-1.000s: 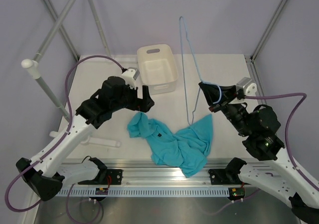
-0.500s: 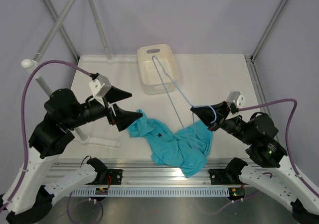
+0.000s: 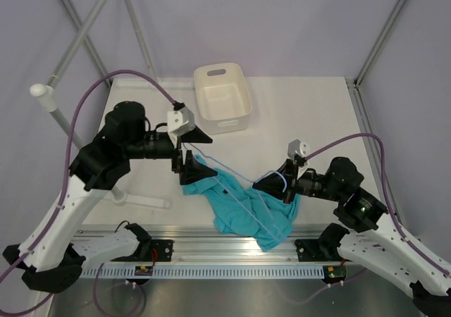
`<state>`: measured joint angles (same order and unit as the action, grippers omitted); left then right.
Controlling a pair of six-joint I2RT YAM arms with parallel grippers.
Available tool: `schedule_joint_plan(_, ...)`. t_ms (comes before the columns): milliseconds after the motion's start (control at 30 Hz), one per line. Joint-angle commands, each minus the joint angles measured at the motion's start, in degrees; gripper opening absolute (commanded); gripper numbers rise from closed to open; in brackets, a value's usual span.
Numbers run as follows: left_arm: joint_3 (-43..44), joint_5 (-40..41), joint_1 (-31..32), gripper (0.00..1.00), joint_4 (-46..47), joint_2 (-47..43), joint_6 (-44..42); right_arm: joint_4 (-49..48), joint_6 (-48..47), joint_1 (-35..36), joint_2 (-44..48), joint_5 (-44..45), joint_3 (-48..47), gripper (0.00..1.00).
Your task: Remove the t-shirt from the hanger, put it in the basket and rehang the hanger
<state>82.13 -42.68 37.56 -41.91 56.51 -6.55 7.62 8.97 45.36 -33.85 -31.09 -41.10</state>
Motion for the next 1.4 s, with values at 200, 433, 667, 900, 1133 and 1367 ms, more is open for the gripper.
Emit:
schedule_joint_plan(200, 6.8, -0.6, 13.6, 0.87, -10.8, 14.0, -11.3, -1.9, 0.6, 0.1, -4.6, -6.2, -4.0, 0.00)
schedule_joint_plan(433, 6.7, -2.3, 14.8, 0.68, -12.4, 17.1, -13.5, -1.5, 0.5, 0.1, -4.9, -7.8, -5.0, 0.00)
schedule_joint_plan(667, 8.0, -1.0, 17.6, 0.61, -11.7, 19.3, -11.8, -2.7, 1.3, 0.1, -4.8, -8.6, -4.9, 0.00)
schedule_joint_plan(900, 9.5, -0.3, 18.5, 0.19, -10.8, 21.7, -10.7, -3.5, 1.9, 0.1, -6.5, -8.5, -5.0, 0.00)
schedule_joint_plan(1133, 6.7, 1.5, 18.6, 0.00, -10.6, 19.5, -10.9, -2.2, 1.9, 0.1, -6.8, -4.3, -6.4, 0.00)
schedule_joint_plan(1367, 1.3, 5.0, 18.6, 0.00, -2.8, 10.9, -5.8, -1.0, 4.3, 0.1, -6.2, 4.0, -7.6, 0.39)
